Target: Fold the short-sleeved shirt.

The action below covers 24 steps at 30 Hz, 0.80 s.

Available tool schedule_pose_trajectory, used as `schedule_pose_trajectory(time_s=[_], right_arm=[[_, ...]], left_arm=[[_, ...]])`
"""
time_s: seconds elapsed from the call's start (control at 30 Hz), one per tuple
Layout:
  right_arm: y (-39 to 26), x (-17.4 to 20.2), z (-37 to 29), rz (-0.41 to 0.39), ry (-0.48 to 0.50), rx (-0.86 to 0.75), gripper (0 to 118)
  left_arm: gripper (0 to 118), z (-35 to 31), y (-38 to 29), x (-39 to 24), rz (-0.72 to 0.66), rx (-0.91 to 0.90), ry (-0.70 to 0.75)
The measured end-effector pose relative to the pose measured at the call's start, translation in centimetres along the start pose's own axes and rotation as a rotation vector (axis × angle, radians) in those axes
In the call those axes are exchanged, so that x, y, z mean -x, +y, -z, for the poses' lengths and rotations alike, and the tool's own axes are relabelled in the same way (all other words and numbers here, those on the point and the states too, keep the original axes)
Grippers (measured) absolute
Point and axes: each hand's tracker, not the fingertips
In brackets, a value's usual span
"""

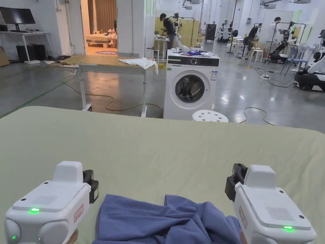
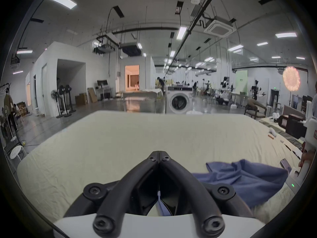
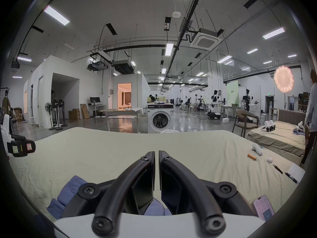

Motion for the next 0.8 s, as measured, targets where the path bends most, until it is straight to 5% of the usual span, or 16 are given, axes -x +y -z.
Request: schedule_pose_trajectory(time_s=[0.3, 0.37, 0.47, 0.5, 0.7, 0.8], right_arm=[[-2.2, -0.5, -0.3, -0.033, 0.016, 0.06, 3], [-2.9, -0.9, -0.3, -0.027, 0.008, 0.082, 3], [-3.7, -1.5, -0.4, -0.02, -0.005, 0.106, 3], [-3.9, -1.7, -0.4, -0.02, -0.007, 0.113, 3], [-5.1, -3.5, -1.1, -0.022, -0.026, 0.153, 3], [-5.6, -4.7, -1.5, -0.035, -0.042, 0.178, 4]], left_arm=[[2, 3.3, -5.9, 3.0, -0.076, 0.449, -0.115], [20, 3.7, -7.4, 3.0, -0.087, 0.512, -0.126], [67, 4.1, -9.3, 2.6, -0.089, 0.579, -0.118], [73, 4.3, -9.9, 2.4, -0.077, 0.594, -0.115], [70, 4.7, -12.6, 0.5, 0.025, 0.614, -0.043], [51, 4.6, -12.6, -0.6, 0.069, 0.612, -0.028]])
